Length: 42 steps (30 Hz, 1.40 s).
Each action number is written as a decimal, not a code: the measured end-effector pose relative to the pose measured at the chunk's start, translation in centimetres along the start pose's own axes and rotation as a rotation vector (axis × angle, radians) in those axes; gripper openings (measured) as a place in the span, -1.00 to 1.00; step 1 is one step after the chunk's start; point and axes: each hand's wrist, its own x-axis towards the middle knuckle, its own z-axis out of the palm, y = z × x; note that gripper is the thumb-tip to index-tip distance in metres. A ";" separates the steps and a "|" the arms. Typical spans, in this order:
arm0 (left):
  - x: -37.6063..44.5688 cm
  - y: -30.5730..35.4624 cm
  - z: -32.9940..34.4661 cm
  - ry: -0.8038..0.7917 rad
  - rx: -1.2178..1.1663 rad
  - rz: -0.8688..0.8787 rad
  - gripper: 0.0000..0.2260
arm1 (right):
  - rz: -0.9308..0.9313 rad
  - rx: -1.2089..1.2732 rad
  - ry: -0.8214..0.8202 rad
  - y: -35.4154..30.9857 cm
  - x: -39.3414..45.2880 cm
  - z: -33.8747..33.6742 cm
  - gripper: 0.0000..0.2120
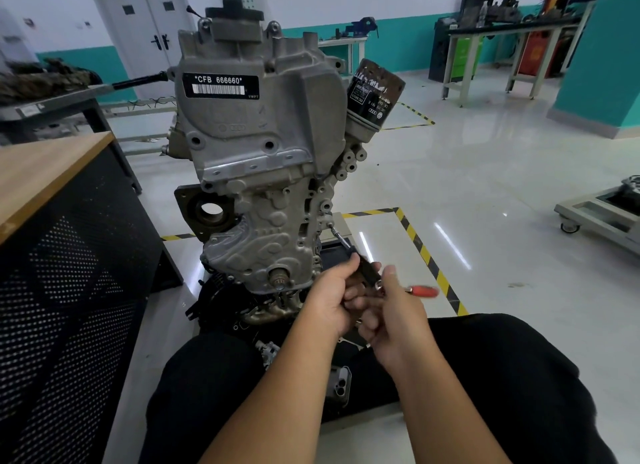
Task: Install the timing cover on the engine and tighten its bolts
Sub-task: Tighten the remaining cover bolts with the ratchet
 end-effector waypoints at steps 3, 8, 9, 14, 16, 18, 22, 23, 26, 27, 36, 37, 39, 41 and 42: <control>0.0 -0.2 0.1 0.043 0.079 0.067 -0.78 | -0.140 -0.341 0.080 -0.2 0.3 -0.4 -0.75; -0.2 -0.4 0.4 0.054 0.084 0.042 -0.71 | -0.465 -0.615 0.245 0.7 0.7 -0.6 -0.77; -0.2 -0.3 0.4 0.044 0.067 0.014 -0.70 | -0.379 -0.468 0.219 0.7 0.9 -0.5 -0.74; -0.5 0.1 0.5 0.023 0.088 -0.042 -0.78 | -0.005 -0.070 0.068 0.5 0.7 -0.3 -0.70; -0.6 0.0 0.7 0.020 0.075 -0.042 -0.76 | -0.190 -0.373 0.137 0.8 0.8 -0.6 -0.76; -0.6 0.0 0.9 0.031 0.092 -0.033 -0.70 | -0.372 -0.596 0.228 0.7 0.8 -0.8 -0.78; -0.4 -0.1 0.6 0.014 0.071 -0.011 -0.68 | -0.192 -0.236 0.090 0.1 0.5 -0.3 -0.63; -0.3 -0.1 0.4 0.011 0.066 -0.006 -0.71 | -0.103 -0.124 0.054 -0.2 0.4 -0.2 -0.60; -0.2 -0.2 0.2 0.026 0.104 0.041 -0.73 | -0.093 -0.165 0.054 -0.3 0.4 -0.5 -0.70; -0.2 -0.3 0.3 0.033 0.111 0.060 -0.72 | -0.168 -0.266 0.091 -0.2 0.4 -0.6 -0.75; -0.2 -0.4 0.2 0.002 0.093 0.063 -0.72 | -0.188 -0.297 0.108 0.3 0.8 -0.5 -0.75; -0.2 -0.5 0.3 0.013 0.099 0.075 -0.70 | -0.255 -0.437 0.154 0.5 1.0 -0.7 -0.81; -0.2 -0.7 0.4 0.053 0.115 0.075 -0.73 | -0.363 -0.610 0.221 0.8 1.1 -0.9 -0.81; -0.2 -0.7 0.4 0.074 0.139 0.063 -0.72 | -0.362 -0.551 0.199 1.0 1.0 -0.8 -0.76; -0.2 -0.7 0.3 0.073 0.152 0.052 -0.70 | -0.324 -0.471 0.193 1.0 1.0 -0.7 -0.71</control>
